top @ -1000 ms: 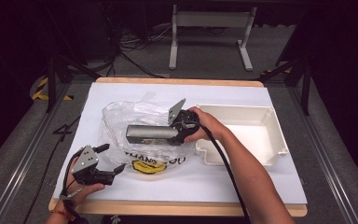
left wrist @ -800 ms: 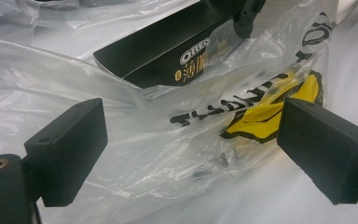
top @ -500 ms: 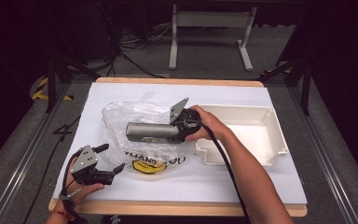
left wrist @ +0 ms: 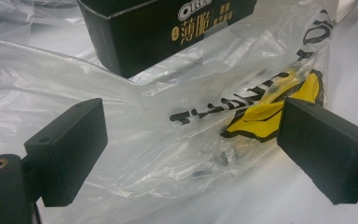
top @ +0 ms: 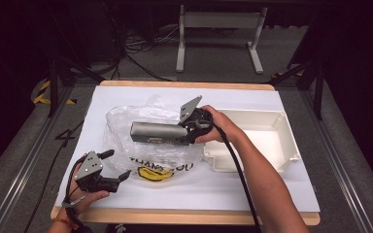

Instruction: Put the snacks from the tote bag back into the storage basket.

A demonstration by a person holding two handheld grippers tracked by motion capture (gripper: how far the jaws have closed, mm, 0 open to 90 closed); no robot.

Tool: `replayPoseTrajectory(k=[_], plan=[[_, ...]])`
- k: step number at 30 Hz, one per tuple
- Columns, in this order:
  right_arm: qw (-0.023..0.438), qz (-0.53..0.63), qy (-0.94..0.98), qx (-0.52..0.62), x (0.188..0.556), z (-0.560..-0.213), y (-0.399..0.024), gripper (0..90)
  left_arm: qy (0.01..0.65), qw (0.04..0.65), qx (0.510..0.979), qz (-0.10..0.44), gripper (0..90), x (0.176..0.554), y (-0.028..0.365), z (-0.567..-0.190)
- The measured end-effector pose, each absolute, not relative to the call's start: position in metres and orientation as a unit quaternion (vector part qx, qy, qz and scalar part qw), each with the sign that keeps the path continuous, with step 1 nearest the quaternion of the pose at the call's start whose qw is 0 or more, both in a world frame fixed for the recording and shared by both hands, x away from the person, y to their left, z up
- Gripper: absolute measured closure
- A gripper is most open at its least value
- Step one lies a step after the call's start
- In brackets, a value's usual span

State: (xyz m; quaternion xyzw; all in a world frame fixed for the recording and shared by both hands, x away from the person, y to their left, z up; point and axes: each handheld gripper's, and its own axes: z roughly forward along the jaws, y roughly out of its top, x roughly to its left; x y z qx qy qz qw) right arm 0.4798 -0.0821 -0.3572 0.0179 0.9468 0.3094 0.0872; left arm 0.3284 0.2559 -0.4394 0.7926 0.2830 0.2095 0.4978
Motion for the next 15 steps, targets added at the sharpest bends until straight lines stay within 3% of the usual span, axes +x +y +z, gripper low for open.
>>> replayPoseTrajectory(k=[15], plan=[[0.11, 0.323, 0.94, 0.005, 0.471, -0.334, -0.091, 43.2, 0.28, 0.502, 0.792, 0.208, 9.3, 0.328, 0.256, -0.439]])
